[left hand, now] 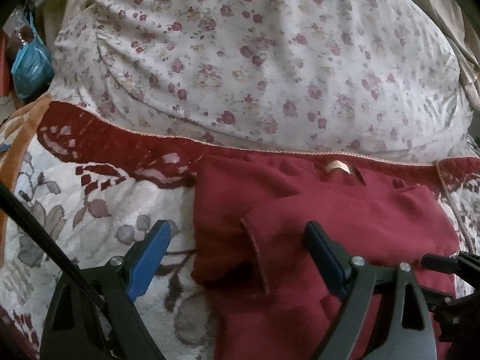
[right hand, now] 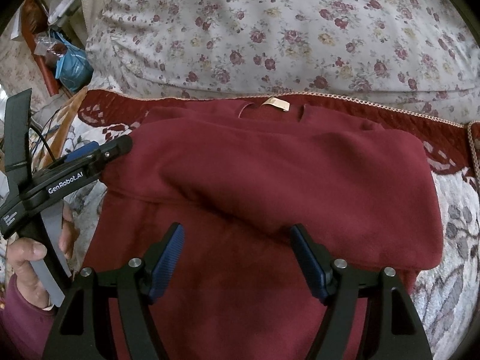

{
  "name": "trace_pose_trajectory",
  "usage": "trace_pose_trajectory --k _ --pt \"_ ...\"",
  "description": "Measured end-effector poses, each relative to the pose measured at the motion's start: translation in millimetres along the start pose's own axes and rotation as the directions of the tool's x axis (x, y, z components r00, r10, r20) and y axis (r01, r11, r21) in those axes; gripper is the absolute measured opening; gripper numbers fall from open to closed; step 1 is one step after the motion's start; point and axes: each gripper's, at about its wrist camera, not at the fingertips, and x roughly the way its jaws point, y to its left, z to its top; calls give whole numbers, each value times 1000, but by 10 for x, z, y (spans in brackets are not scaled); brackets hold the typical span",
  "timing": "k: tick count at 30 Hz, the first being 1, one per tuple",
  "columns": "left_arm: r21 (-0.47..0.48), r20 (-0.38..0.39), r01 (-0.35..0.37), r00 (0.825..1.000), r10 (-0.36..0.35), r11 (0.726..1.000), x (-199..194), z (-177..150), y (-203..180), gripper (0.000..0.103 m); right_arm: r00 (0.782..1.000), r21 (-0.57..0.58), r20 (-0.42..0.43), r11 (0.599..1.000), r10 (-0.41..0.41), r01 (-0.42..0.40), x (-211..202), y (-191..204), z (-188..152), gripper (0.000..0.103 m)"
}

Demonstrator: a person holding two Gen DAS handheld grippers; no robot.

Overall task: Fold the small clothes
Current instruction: 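Move the left tool to the sweatshirt's unfolded side edge, then grasp the side edge with the left tool and fold it over the body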

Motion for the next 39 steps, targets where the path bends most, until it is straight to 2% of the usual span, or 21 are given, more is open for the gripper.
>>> trace_pose_trajectory --k 6,10,13,15,16,17,18,20,24,29,35,39 --pt "-7 -34 -1 999 1 1000 142 16 -29 90 1000 12 12 1000 4 -5 -74 -60 -28 78" --pt "-55 -47 43 998 -46 998 199 52 -45 89 1000 17 29 1000 2 -3 -215 -135 -58 78" --pt "-25 -50 27 998 -28 999 211 49 -121 89 999 32 46 999 -4 2 -326 -216 -85 81" --pt "-3 -58 27 998 -27 1000 225 43 -172 73 998 50 55 999 -11 8 -391 -294 -104 81" --pt "9 -67 29 997 -28 1000 230 42 -203 53 998 58 58 998 -12 8 -413 -325 -108 81" --pt "24 -80 22 997 -20 999 235 43 -238 39 998 70 64 997 -13 8 -445 -371 -119 81" --pt "35 -82 10 997 -7 999 233 43 -256 35 998 79 67 997 -15 9 -467 -403 -126 81" --pt "52 -77 0 997 4 999 199 47 -289 18 997 99 76 995 -20 12 -518 -471 -138 81" --pt "63 -50 -16 999 19 998 50 116 -315 15 996 116 84 993 -31 21 -591 -560 -157 81" --pt "88 -8 -24 1000 24 996 -132 368 -371 14 994 142 96 989 -47 33 -686 -680 -186 81" --pt "85 40 -94 995 91 992 -165 637 -291 14 993 170 106 985 -58 39 -760 -794 -217 81" --pt "37 18 -145 989 145 989 -39 651 -83 14 993 175 100 984 -58 40 -739 -815 -218 81"
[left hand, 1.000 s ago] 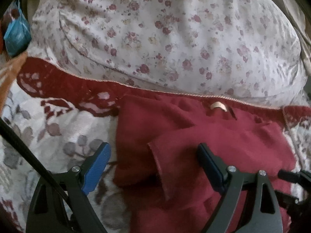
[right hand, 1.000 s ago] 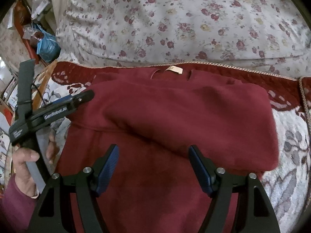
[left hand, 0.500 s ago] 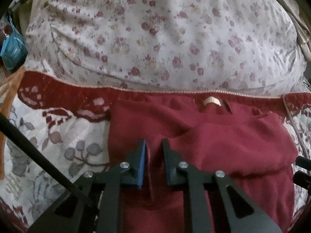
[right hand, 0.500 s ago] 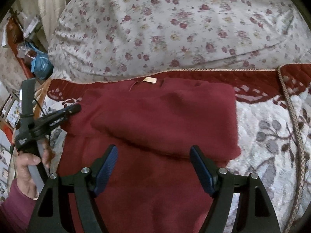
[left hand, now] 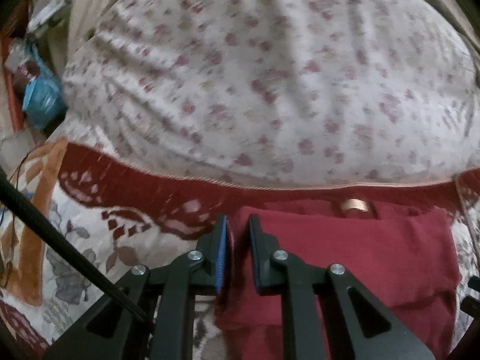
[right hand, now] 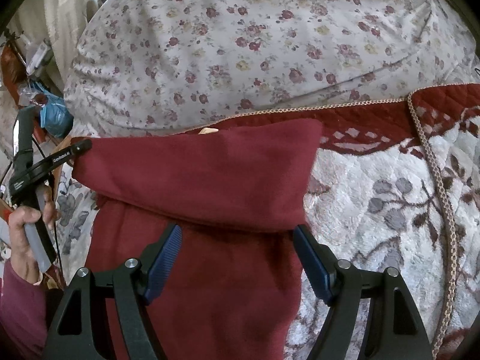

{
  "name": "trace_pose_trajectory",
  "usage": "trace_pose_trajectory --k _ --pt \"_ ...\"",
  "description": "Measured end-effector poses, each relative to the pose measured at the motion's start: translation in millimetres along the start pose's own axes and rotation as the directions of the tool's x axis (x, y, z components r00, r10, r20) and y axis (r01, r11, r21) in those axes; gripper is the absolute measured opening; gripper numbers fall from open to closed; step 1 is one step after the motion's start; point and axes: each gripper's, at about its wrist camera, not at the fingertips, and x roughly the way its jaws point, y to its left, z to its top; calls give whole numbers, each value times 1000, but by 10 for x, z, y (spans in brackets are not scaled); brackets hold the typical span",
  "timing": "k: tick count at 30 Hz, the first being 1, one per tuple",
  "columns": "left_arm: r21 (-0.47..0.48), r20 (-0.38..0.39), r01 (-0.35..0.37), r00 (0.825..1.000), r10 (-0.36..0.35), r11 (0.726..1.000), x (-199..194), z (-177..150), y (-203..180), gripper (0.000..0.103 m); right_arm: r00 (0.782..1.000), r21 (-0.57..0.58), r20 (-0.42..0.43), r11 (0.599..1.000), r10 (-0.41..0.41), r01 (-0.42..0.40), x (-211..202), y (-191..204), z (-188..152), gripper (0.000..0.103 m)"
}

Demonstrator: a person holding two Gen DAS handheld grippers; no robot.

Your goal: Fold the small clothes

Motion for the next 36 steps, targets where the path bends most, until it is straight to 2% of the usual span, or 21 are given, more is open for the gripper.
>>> trace_pose_trajectory --k 2,6,8,12,15,17,19,20,21,23,25,26,28,31,33,34,35,36 --pt "-42 -46 -4 999 2 999 154 -68 113 14 1000 0 -3 1000 -3 3 23 -8 -2 81" --pt "-62 -103 -7 995 1 998 384 -261 177 14 999 5 7 999 -41 41 38 -65 34 82" --pt "-56 -105 -12 994 6 998 434 -332 165 14 996 13 24 996 -90 89 27 -140 71 83" --pt "-57 -102 -6 995 0 998 473 -342 185 15 992 55 21 990 -128 127 118 -289 215 85" --pt "-69 -99 3 995 -10 998 484 -326 219 15 993 63 -8 991 -114 114 343 -328 361 91" --pt "-74 -107 4 994 -11 997 504 -337 225 15 990 87 -59 988 -125 130 595 -362 457 91" --pt "-72 -114 -1 993 -8 997 524 -349 234 15 990 58 -105 993 -99 105 804 -333 515 71" --pt "-73 -115 -1 993 -8 997 530 -350 240 15 984 9 -118 991 -134 136 872 -274 536 29" --pt "-78 -116 0 993 -9 997 535 -349 251 15 978 -32 -107 983 -181 178 887 -222 551 25" --pt "-85 -117 -1 993 -9 996 554 -343 259 16 975 -96 -47 972 -218 212 827 -121 583 21" --pt "-79 -122 -4 993 -6 997 592 -351 234 17 968 -110 -22 963 -251 248 833 -134 599 20" --pt "-75 -125 -3 992 -7 997 606 -359 216 19 956 -109 -24 951 -292 288 891 -197 607 20" --pt "-61 -133 6 991 -14 998 626 -379 161 22 953 -76 -31 951 -302 299 929 -297 612 19" --pt "-33 -124 0 992 -4 999 591 -402 99 35 959 -40 -9 958 -284 284 795 -347 634 16" --pt "-35 -123 0 992 -4 999 588 -409 90 38 945 -64 35 943 -326 328 700 -339 649 8" --pt "-36 -129 1 992 -6 999 604 -415 84 39 927 -75 41 924 -372 374 712 -370 662 3" --pt "-35 -136 0 991 -5 999 620 -420 81 39 921 -75 27 917 -390 391 739 -403 670 1" --pt "-34 -141 -3 990 -2 999 630 -427 78 40 933 -60 -16 932 -358 357 777 -467 682 2"
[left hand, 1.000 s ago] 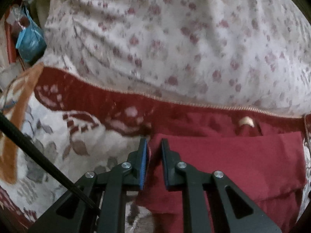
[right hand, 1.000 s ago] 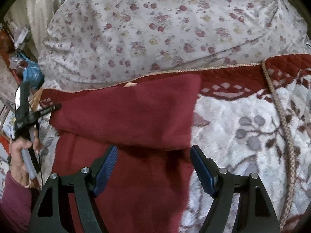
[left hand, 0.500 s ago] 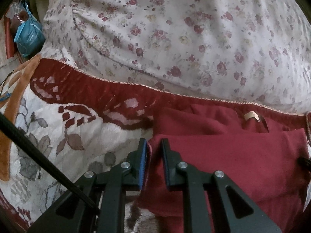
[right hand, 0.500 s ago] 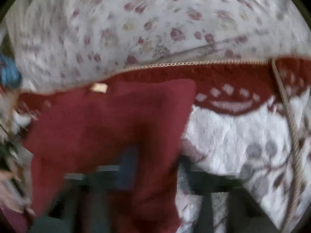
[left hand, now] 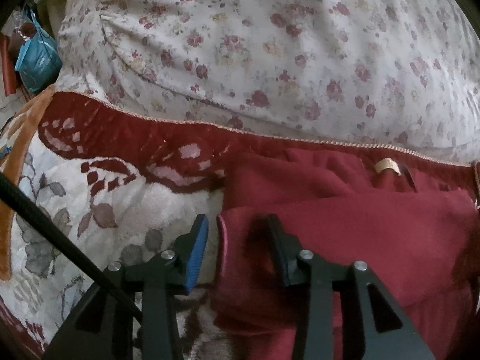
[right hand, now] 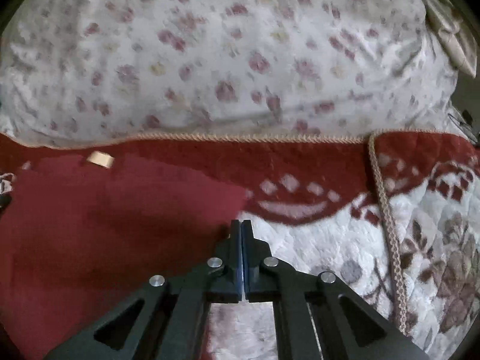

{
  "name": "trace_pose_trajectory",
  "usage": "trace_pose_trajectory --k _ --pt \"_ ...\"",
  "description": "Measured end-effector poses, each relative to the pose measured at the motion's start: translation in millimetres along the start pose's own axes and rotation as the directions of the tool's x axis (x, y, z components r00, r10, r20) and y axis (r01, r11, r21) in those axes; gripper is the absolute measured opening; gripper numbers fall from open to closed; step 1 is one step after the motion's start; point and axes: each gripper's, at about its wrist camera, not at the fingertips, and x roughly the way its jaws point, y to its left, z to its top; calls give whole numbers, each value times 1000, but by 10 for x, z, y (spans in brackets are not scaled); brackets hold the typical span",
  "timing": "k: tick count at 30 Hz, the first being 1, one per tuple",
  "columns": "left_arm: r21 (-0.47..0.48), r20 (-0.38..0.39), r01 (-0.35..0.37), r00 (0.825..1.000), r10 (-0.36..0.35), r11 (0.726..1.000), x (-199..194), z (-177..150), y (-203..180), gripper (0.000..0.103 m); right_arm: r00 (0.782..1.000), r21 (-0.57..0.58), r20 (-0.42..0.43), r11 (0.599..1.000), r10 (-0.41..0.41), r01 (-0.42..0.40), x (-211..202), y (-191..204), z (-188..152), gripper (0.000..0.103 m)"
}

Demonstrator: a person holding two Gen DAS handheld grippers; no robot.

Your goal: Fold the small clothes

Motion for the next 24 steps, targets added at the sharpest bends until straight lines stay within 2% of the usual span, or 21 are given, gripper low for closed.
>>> trace_pose_trajectory --k 1,2,4,5,6,7,9,11,13,15,18,20,22,23,24 --pt "2 -3 -3 1000 3 1000 1 -9 3 41 998 30 -20 998 52 -52 4 -58 -15 2" --pt "2 -1 -5 1000 5 1000 -9 -13 11 45 995 74 0 992 104 -104 -74 -125 -48 4" --pt "-5 10 -13 1000 13 1000 -41 -10 31 52 993 94 24 988 118 -119 -181 -162 -99 35" --pt "-11 12 -11 1000 12 1000 -48 -5 38 56 993 109 32 987 114 -117 -237 -175 -142 67" --pt "-17 12 -7 1000 7 1000 -50 -2 38 56 991 124 43 983 130 -134 -257 -187 -177 81" --pt "-20 9 -3 1000 3 1000 -46 -4 31 56 986 141 49 976 162 -167 -255 -196 -211 81" --pt "-10 8 -12 1000 12 1000 -42 -18 5 57 968 188 1 950 253 -248 -128 -158 -276 81" --pt "11 14 -27 1000 27 1000 -53 -33 -26 57 951 265 -17 919 309 -293 -88 -223 -332 80" --pt "20 22 -33 999 33 999 -69 -35 -35 58 930 355 47 864 364 -356 -171 -345 -395 80" --pt "23 23 -33 999 32 999 -66 -34 -40 58 919 399 92 832 382 -386 -247 -408 -436 80" --pt "26 22 -34 999 33 999 -59 -32 -53 58 906 388 126 821 404 -420 -324 -375 -432 83" --pt "26 25 -33 999 32 999 -62 -36 -54 58 902 347 91 835 422 -426 -271 -248 -426 83" --pt "27 25 -33 999 33 999 -60 -42 -56 59 911 278 8 874 412 -398 -125 3 -457 81" --pt "26 25 -34 999 33 999 -60 -42 -55 60 920 246 -8 892 393 -379 -80 68 -480 56" --pt "24 25 -33 999 32 999 -60 -42 -54 61 946 196 -5 928 324 -317 -71 135 -486 31"
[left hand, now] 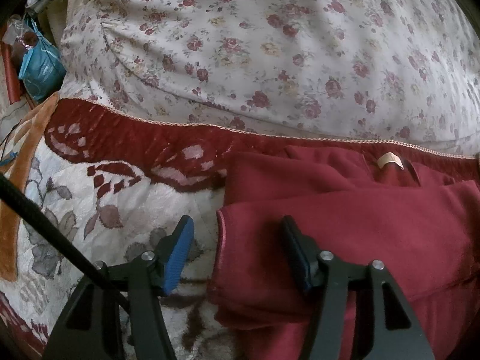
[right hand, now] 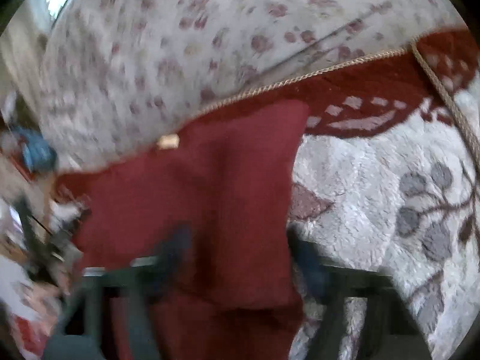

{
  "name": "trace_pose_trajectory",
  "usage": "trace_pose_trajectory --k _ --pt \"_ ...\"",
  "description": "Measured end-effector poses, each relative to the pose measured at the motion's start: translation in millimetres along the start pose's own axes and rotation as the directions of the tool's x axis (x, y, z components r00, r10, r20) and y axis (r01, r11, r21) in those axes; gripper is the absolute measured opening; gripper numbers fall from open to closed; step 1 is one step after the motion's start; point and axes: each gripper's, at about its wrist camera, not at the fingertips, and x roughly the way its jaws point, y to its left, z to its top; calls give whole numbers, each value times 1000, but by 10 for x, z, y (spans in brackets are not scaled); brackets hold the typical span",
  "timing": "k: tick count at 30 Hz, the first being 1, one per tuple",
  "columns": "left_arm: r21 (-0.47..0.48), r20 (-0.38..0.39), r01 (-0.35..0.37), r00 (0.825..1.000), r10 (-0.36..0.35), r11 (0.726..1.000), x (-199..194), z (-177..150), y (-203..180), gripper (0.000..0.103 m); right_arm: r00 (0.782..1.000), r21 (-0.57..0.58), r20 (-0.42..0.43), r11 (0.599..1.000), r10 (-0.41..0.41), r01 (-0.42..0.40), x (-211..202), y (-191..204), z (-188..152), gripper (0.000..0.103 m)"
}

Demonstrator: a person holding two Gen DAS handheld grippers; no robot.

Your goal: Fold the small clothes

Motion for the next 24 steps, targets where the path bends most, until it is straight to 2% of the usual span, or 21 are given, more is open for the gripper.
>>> trace_pose_trajectory --k 1,2,3,6,10,12,13,15,17,19,24 --pt "-5 -2 6 1000 -6 1000 -3 1 7 61 999 -42 38 999 -33 34 -32 47 -10 26" --pt "-9 -3 11 1000 -11 1000 -8 2 13 62 998 -47 55 999 -23 25 -67 47 -2 16" --pt "-13 -5 17 1000 -17 1000 -13 3 17 62 997 -51 69 998 -22 26 -139 50 20 15" --pt "-13 1 36 999 -36 999 -43 2 3 68 989 -87 129 993 -66 77 -301 47 104 13" --pt "26 -1 21 1000 -21 999 4 -35 -94 70 989 -57 73 989 -132 137 -54 -120 90 12" --pt "31 1 16 1000 -16 999 5 -50 -101 70 989 -43 76 990 -128 131 -53 -158 68 13" --pt "30 4 15 1000 -15 999 -10 -51 -94 71 989 -29 81 991 -126 129 -92 -169 76 16" --pt "19 2 19 1000 -19 1000 -42 -49 -74 71 982 9 98 986 -164 164 -232 -190 117 40" --pt "9 8 29 1000 -29 1000 -89 -49 -71 72 973 -2 136 982 -187 189 -362 -136 156 42" --pt "2 26 47 999 -47 999 -159 -43 -81 75 970 -64 169 980 -175 188 -454 24 168 45" --pt "6 66 68 995 -69 998 -283 -44 -135 80 984 -186 129 971 -125 148 -319 351 174 46"
